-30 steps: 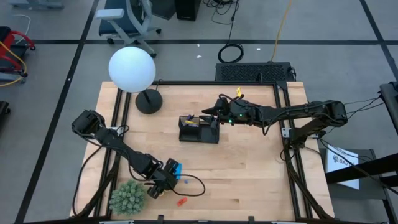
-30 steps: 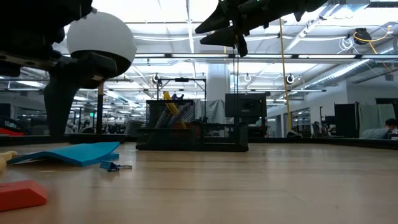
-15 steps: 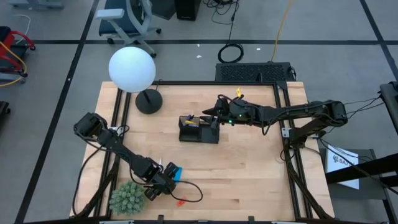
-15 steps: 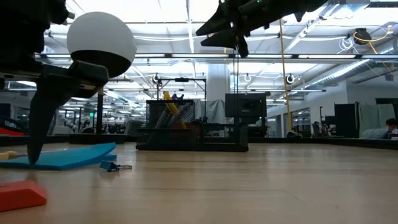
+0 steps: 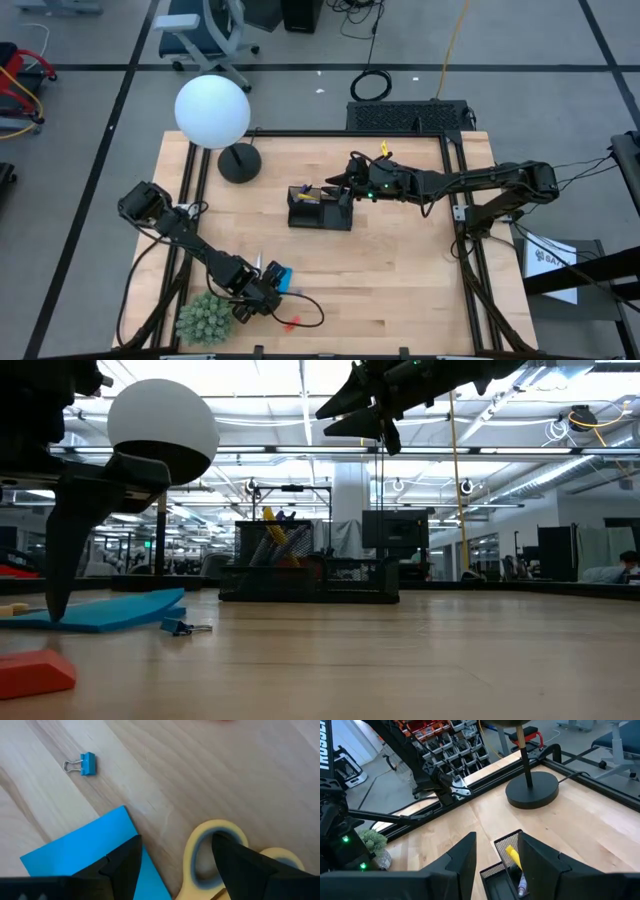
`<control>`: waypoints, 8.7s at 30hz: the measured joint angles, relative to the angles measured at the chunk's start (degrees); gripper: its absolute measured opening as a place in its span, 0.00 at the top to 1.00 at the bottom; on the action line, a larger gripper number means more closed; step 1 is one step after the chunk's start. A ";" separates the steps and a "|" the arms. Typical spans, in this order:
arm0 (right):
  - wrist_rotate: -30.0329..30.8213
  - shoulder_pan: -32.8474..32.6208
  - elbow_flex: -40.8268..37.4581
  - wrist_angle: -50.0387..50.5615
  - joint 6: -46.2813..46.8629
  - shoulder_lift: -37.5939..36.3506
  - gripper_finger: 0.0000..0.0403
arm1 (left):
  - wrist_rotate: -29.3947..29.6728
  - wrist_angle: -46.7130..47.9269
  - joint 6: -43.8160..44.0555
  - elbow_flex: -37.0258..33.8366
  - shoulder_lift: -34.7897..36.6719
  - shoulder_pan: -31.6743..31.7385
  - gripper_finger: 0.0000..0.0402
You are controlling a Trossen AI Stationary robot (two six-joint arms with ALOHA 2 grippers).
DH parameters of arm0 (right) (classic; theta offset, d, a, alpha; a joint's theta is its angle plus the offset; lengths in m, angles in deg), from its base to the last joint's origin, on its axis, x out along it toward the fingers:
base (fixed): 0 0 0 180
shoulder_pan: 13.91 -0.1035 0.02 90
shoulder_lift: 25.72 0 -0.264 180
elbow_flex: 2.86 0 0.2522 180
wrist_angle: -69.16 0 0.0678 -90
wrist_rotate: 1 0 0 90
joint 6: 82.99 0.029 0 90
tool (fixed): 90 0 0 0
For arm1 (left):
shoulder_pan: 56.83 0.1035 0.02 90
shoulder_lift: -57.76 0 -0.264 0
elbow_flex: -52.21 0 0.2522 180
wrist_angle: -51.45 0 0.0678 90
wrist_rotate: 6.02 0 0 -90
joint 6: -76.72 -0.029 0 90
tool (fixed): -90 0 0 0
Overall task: Pick and place office supplies into organizer
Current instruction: Put the yellow scissors into the black desk organizer
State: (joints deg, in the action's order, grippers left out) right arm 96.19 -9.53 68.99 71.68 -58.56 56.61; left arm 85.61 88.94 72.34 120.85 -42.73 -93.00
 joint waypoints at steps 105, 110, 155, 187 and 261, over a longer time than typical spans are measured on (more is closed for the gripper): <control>0.23 -1.11 0.00 3.39 1.70 0.04 0.69 | -5.80 2.80 13.82 2.19 2.95 -1.36 0.58; 0.54 -1.11 0.00 3.39 1.22 0.04 0.69 | -4.59 3.01 13.70 2.19 2.93 -1.48 0.60; 0.21 -1.11 -0.02 2.45 -4.14 0.04 0.69 | 0.24 6.58 5.92 1.93 2.89 -3.69 0.60; 0.21 -1.09 -0.02 2.46 -4.14 0.04 0.69 | -1.64 0.82 6.66 2.18 -4.46 -2.78 0.60; 0.20 -1.11 -0.02 2.47 -4.14 0.02 0.69 | 16.24 9.18 5.42 2.63 21.10 3.00 0.96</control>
State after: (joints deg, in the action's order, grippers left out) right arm 96.39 -10.64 68.96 74.15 -62.70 56.63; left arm 101.84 98.12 77.76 123.48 -21.63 -89.99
